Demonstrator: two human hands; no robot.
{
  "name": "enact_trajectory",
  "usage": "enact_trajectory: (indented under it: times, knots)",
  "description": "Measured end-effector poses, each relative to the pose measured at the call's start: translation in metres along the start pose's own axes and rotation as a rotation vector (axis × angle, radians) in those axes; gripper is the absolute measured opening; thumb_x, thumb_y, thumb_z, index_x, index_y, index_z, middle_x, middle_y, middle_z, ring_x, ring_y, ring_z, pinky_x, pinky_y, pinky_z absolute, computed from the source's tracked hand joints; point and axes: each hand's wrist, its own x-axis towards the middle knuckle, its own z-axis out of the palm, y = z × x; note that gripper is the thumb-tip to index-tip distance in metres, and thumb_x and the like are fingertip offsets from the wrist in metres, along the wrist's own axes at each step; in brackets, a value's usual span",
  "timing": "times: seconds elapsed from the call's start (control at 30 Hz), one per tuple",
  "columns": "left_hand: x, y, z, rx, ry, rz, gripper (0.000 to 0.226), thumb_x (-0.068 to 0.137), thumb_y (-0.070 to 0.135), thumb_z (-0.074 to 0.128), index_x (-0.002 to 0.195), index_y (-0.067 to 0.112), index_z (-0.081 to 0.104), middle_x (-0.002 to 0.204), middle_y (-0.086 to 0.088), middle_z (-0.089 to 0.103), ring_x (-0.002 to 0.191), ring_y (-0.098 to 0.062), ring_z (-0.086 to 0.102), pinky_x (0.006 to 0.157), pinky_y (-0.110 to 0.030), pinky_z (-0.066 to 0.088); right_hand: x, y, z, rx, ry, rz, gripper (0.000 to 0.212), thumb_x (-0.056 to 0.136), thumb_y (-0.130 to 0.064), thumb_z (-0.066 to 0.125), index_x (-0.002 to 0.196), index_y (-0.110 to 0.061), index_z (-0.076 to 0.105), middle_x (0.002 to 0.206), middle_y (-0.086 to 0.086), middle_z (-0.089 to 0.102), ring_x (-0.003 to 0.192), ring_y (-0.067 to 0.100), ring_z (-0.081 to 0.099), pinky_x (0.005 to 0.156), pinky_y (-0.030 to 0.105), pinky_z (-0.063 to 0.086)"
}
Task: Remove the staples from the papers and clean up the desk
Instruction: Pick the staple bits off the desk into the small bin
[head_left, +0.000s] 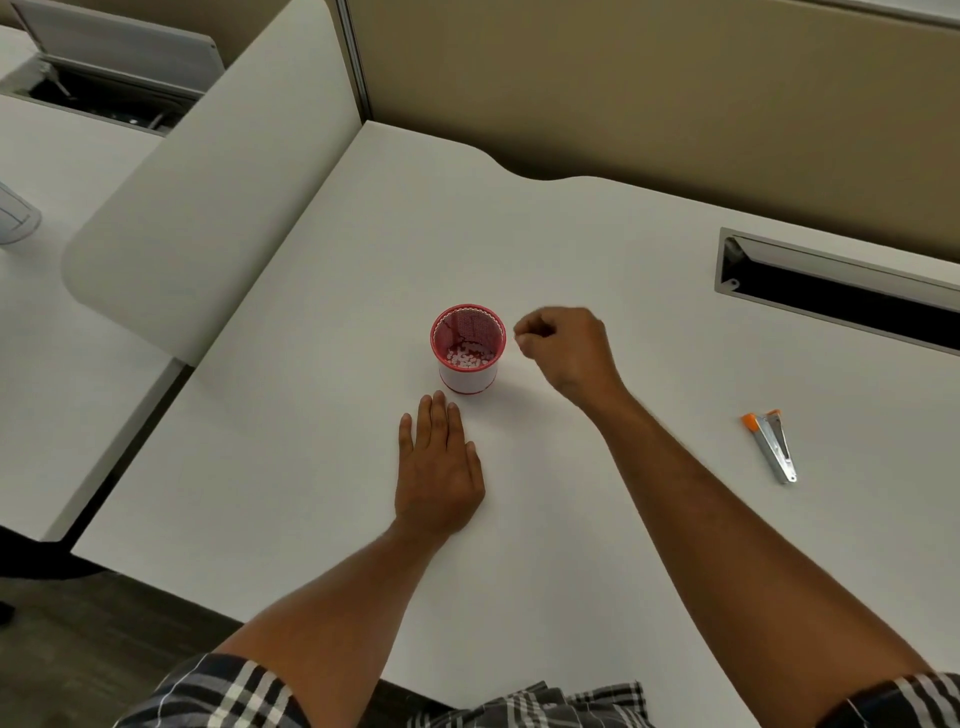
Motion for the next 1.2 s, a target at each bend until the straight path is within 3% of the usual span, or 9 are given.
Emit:
enact_trajectory:
  times: [0.1,0.2,0.33,0.6,0.73,0.9,1.2]
  knots:
    - [0.0,0.0,0.001,0.008,-0.004,-0.005,0.061,0.097,0.03,0.029,0.149,-0.002,0.034,0.159,-0.022,0.03,0.15,-0.034,0.023,0.122,-0.055,0.017,-0.016,0.048,0.011,-0.188,-0.072,0.128,0.012,0.082,-0.013,0.067,0.09,-0.015,0.076,0.095,0.004,0.075,0.091,0.019,0.068,0.083,0.027,0.052]
    - [0.001,0.0,0.001,0.013,-0.005,-0.005,0.061,0.097,0.029,0.03,0.149,-0.003,0.034,0.159,-0.023,0.03,0.15,-0.035,0.022,0.121,-0.055,0.018,-0.037,0.082,0.028,-0.353,-0.184,0.193,0.02,0.08,-0.025,0.074,0.095,-0.012,0.071,0.1,0.007,0.07,0.097,0.026,0.064,0.078,0.027,0.046]
    - [0.0,0.0,0.002,0.008,-0.005,-0.004,0.061,0.098,0.03,0.031,0.15,-0.001,0.032,0.16,-0.022,0.027,0.151,-0.034,0.019,0.122,-0.054,0.016,-0.05,0.092,0.049,-0.341,-0.114,0.17,0.035,0.075,-0.033,0.079,0.099,-0.013,0.065,0.102,0.006,0.061,0.096,0.023,0.059,0.075,0.029,0.045]
    - [0.001,0.0,0.002,0.002,-0.014,-0.012,0.061,0.099,0.032,0.029,0.152,0.001,0.028,0.161,-0.02,0.025,0.152,-0.032,0.017,0.123,-0.054,0.016,-0.035,0.089,0.058,-0.327,-0.072,0.156,0.03,0.077,-0.032,0.079,0.097,-0.013,0.066,0.098,0.004,0.062,0.088,0.022,0.061,0.072,0.03,0.048]
    - [0.001,0.0,0.002,0.006,-0.014,-0.016,0.062,0.099,0.032,0.028,0.152,0.001,0.029,0.161,-0.02,0.025,0.152,-0.033,0.018,0.123,-0.053,0.016,-0.038,0.09,0.064,-0.362,-0.078,0.016,0.014,0.087,-0.015,0.068,0.1,-0.011,0.071,0.095,0.005,0.066,0.086,0.019,0.064,0.071,0.026,0.048]
    - [0.001,0.0,0.002,0.005,-0.011,-0.015,0.062,0.098,0.033,0.026,0.151,0.0,0.03,0.161,-0.02,0.026,0.152,-0.033,0.019,0.122,-0.054,0.017,-0.056,0.103,0.07,-0.431,0.019,-0.249,0.015,0.089,-0.008,0.061,0.095,-0.004,0.075,0.092,0.012,0.069,0.086,0.027,0.061,0.072,0.032,0.048]
    - [0.001,0.0,0.002,0.007,-0.005,-0.011,0.061,0.098,0.031,0.028,0.15,-0.001,0.032,0.16,-0.021,0.028,0.151,-0.034,0.02,0.122,-0.054,0.018,-0.052,0.105,0.073,-0.532,-0.014,-0.309,0.019,0.094,-0.009,0.053,0.083,-0.002,0.068,0.086,0.013,0.063,0.08,0.027,0.056,0.065,0.037,0.049]
